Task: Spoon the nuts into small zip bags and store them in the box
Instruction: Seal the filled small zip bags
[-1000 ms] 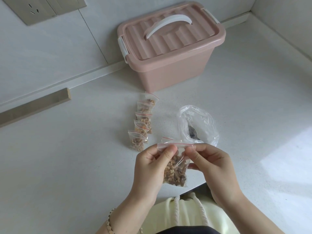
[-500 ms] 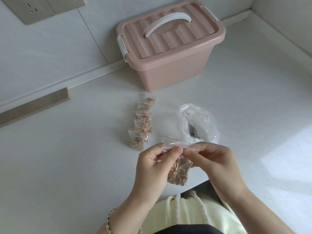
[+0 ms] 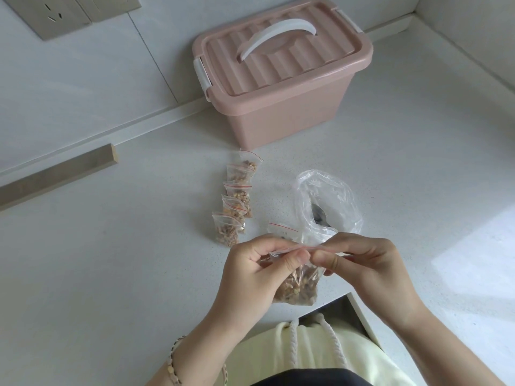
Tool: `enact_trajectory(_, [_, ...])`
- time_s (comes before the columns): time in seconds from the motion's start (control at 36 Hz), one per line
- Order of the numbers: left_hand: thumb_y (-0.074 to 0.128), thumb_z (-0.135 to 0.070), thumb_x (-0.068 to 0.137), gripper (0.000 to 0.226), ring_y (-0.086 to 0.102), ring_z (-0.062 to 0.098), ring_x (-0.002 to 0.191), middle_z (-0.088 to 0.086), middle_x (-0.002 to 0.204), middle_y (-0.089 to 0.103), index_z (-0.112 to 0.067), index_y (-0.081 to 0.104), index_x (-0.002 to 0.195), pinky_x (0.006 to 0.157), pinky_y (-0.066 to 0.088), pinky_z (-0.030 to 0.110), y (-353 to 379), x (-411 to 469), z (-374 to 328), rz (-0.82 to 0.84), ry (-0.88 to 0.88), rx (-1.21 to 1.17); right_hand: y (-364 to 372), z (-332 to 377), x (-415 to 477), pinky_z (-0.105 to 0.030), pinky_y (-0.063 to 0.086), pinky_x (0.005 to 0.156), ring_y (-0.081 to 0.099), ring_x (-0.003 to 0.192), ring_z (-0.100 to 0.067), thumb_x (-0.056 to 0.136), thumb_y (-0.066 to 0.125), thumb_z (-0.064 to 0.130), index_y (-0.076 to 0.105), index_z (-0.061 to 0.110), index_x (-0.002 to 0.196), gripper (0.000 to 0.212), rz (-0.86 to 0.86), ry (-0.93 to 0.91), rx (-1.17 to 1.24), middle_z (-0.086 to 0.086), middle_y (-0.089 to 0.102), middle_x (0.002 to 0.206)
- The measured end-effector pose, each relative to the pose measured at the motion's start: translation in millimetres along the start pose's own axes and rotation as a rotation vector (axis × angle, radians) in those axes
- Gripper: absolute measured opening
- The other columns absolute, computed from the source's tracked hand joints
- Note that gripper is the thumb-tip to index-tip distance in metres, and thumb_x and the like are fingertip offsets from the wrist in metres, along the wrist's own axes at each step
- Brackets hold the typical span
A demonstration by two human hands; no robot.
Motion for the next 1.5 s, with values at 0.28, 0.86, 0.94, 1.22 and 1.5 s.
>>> enact_trajectory(0.28, [0.067,-0.034,0.070,0.019,0.068,0.015,0.073,0.001,0.075,0.073,-0.020,0.074,0.081,0.067,0.051,0.021,2,-4,-8,-0.023,0.067,0.041,2,-6,-3,-0.020,0.049,0.062,0.062,0.063,-0.014,0.050,0.079,0.058,0.073,0.017,0.062,0.043,0.042,-0.007,0.116,0.001,0.067,0.064])
enact_trajectory(0.86, [0.066,-0.018,0.065,0.008,0.067,0.009,0.059,-0.002,0.061,0.070,-0.019,0.073,0.062,0.059,0.053,0.017,-16,-8,-3,-0.215,0.011,-0.161,-6,-22,-1,-0.018,0.049,0.056,0.061,0.055,-0.013,0.037,0.084,0.056,0.072,0.016,0.059,0.048,-0.025,0.099,0.252,-0.006,0.067,0.059])
enact_trajectory(0.94, [0.073,-0.023,0.075,0.007,0.066,0.004,0.062,-0.010,0.064,0.070,-0.026,0.072,0.069,0.063,0.050,0.013,-15,-12,-6,-0.221,0.080,-0.027,-5,-20,-1,-0.016,0.049,0.058,0.062,0.056,-0.011,0.038,0.083,0.057,0.072,0.019,0.057,0.043,-0.039,0.068,0.241,-0.006,0.067,0.060])
enact_trajectory(1.22, [0.076,-0.020,0.073,0.004,0.068,0.006,0.066,-0.005,0.071,0.073,-0.023,0.074,0.074,0.064,0.052,0.015,-10,-10,-1,-0.130,0.009,-0.110,-5,-9,-1,-0.016,0.047,0.057,0.058,0.053,-0.010,0.056,0.078,0.014,0.071,0.019,0.055,0.008,-0.026,0.012,0.192,-0.001,0.064,0.055])
enact_trajectory(1.5, [0.061,-0.040,0.071,0.014,0.061,0.001,0.058,-0.009,0.067,0.070,-0.034,0.069,0.080,0.056,0.047,0.014,-9,-11,-5,-0.104,0.072,0.006,-1,-11,-2,-0.016,0.048,0.059,0.061,0.057,-0.009,0.045,0.081,0.056,0.072,0.018,0.060,0.041,-0.025,0.007,0.223,0.001,0.066,0.059])
Point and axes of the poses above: each hand's wrist, its own x-axis towards the middle knuckle, its own y-axis out of the palm, z = x × y, the point moved 9 cm from there along x, towards the middle knuckle
